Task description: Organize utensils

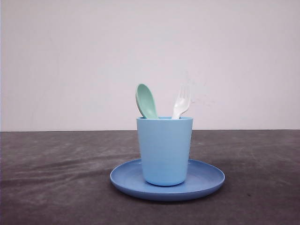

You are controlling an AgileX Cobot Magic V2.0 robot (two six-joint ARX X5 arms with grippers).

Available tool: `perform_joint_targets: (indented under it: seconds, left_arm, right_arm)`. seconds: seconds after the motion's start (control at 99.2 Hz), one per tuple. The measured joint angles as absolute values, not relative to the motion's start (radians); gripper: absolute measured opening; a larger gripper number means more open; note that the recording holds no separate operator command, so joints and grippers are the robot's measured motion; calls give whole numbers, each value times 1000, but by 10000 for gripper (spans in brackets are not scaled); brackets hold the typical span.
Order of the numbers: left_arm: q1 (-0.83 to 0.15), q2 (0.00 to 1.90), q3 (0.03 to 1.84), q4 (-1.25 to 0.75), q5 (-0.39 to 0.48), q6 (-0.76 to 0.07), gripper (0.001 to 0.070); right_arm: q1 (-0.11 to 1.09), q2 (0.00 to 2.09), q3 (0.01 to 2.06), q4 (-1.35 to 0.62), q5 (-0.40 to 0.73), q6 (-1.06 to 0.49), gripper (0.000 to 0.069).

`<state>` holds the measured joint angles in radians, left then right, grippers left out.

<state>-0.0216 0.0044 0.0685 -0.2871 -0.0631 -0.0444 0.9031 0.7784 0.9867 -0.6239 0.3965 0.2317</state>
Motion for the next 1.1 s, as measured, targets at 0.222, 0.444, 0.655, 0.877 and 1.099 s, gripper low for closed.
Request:
perform_joint_targets:
  seconds: [0.222,0.444,0.655,0.877,1.099]
  left_arm:
    - [-22,4,68,-287,-63,-45,23]
    - [-22,4,68,-287,-63,-44,23]
    - [-22,4,68,-287,-63,-44,23]
    - [-22,4,68,-287,-63,-44,23]
    - [-22,4,68,-287,-63,-44,23]
  right_arm:
    - [903,778,987,-624,397,232,6]
    - [902,778,987,-615,429,196,6]
    - [781,778,981,-482,474,118,6]
    - [466,770,900,-326,239,81,6]
    - [175,687,728,-205,26,78,6]
